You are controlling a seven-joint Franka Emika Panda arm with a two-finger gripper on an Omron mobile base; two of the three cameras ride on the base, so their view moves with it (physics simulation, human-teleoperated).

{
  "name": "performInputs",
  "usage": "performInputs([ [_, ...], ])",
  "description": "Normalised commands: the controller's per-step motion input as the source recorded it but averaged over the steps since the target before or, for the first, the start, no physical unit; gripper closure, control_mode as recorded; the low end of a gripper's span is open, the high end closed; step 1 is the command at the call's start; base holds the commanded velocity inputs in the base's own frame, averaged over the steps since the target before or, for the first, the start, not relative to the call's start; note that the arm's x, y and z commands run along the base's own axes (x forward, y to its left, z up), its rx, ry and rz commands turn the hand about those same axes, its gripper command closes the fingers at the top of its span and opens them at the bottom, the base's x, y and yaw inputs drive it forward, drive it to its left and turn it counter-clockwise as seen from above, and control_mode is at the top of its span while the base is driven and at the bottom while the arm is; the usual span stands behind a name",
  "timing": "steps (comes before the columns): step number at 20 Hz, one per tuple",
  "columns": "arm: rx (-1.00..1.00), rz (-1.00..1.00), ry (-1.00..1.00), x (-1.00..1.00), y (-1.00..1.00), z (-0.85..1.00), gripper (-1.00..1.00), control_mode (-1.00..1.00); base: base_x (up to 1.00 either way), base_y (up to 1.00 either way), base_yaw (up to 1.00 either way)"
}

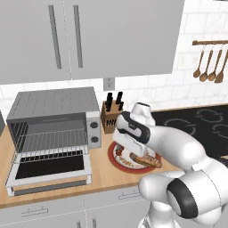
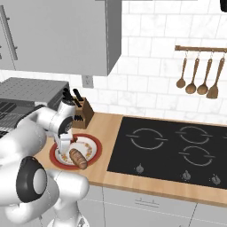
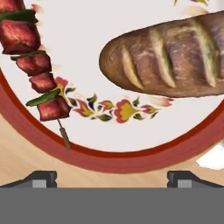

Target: Pick up the kebab skewer and baguette bread, and place them inside the toaster oven. Close the toaster oven door and start by setting the timer.

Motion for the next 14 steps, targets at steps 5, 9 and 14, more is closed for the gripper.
performInputs([
  [5,0.0,0.0,-0.07,0.2,0.06,-0.12,-1.0,-1.0,0.0,0.0,0.0],
  [9,0.0,0.0,-0.06,0.14,0.06,-0.22,-1.0,-1.0,0.0,0.0,0.0],
  [14,0.01,0.0,-0.03,0.15,0.02,-0.22,-1.0,-1.0,0.0,0.0,0.0],
])
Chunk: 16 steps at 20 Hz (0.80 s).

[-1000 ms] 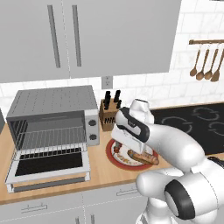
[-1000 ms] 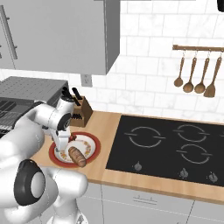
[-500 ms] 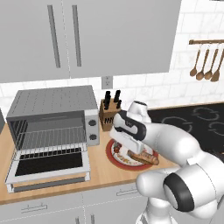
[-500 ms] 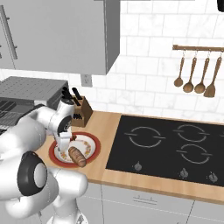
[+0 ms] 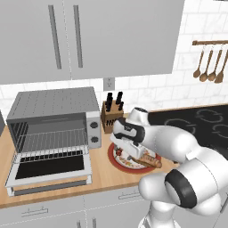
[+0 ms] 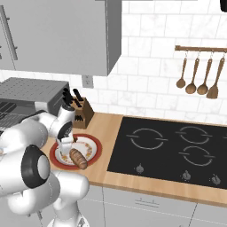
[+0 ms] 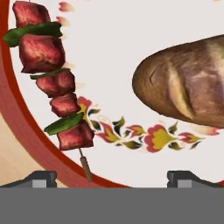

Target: Pick up the kebab skewer and baguette bread, and place them inside the toaster oven. Close the toaster oven door and start by setting the timer.

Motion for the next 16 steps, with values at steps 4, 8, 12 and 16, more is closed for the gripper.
performInputs([
  [4,0.01,0.0,-0.03,0.22,0.0,-0.18,-1.0,-1.0,0.0,0.0,0.0],
  [8,0.01,0.0,-0.04,0.27,0.02,-0.15,-1.0,-1.0,0.0,0.0,0.0],
  [12,0.02,0.0,-0.04,0.22,0.03,-0.11,-1.0,-1.0,0.0,0.0,0.0],
  [16,0.02,-0.02,-0.08,0.21,0.05,-0.1,-1.0,-1.0,0.0,0.0,0.0],
])
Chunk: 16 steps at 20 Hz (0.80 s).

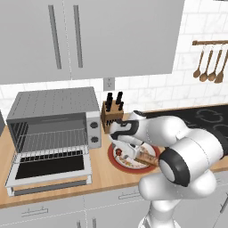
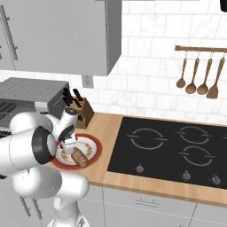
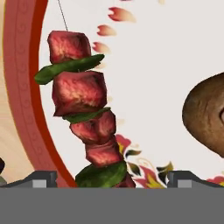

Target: Pick up the kebab skewer and baguette bread, and place them inside the toaster oven. Close the toaster oven door and start by setting the timer.

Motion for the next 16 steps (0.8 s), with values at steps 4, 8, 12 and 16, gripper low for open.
performInputs([
  [4,0.01,-0.02,-0.06,0.06,0.07,-0.14,-1.0,-1.0,0.0,0.0,0.0],
  [8,0.02,-0.03,-0.06,0.0,0.07,-0.13,-1.0,-1.0,0.0,0.0,0.0],
  [12,0.01,-0.02,-0.03,0.0,0.11,-0.16,1.0,-1.0,0.0,0.0,0.0],
  [16,0.0,-0.01,-0.04,0.0,0.01,-0.07,1.0,-1.0,0.0,0.0,0.0],
])
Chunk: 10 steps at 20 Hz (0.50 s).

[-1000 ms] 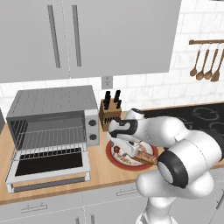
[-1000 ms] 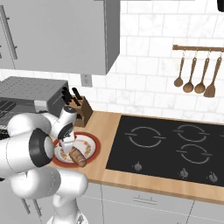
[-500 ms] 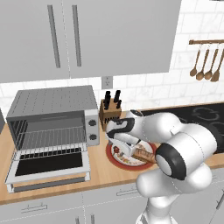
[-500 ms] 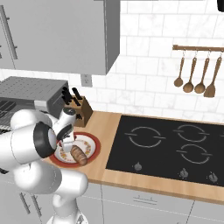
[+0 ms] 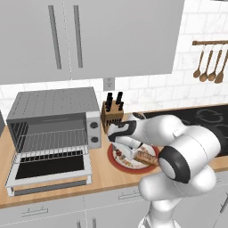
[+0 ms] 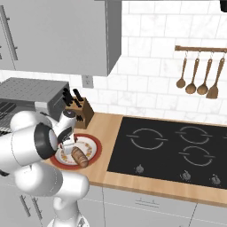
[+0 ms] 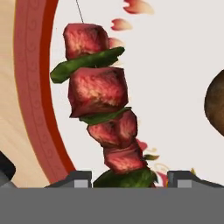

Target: Pick up the kebab skewer and baguette bread, and place them inside the toaster oven. Close the toaster oven door and start by setting the timer.

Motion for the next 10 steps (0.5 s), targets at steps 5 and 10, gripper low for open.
performInputs([
  [5,0.06,0.0,-0.12,-0.04,0.0,0.07,1.0,-1.0,0.0,0.0,0.0],
  [10,0.05,0.0,-0.16,-0.5,0.03,0.53,1.0,-1.0,0.0,0.0,0.0],
])
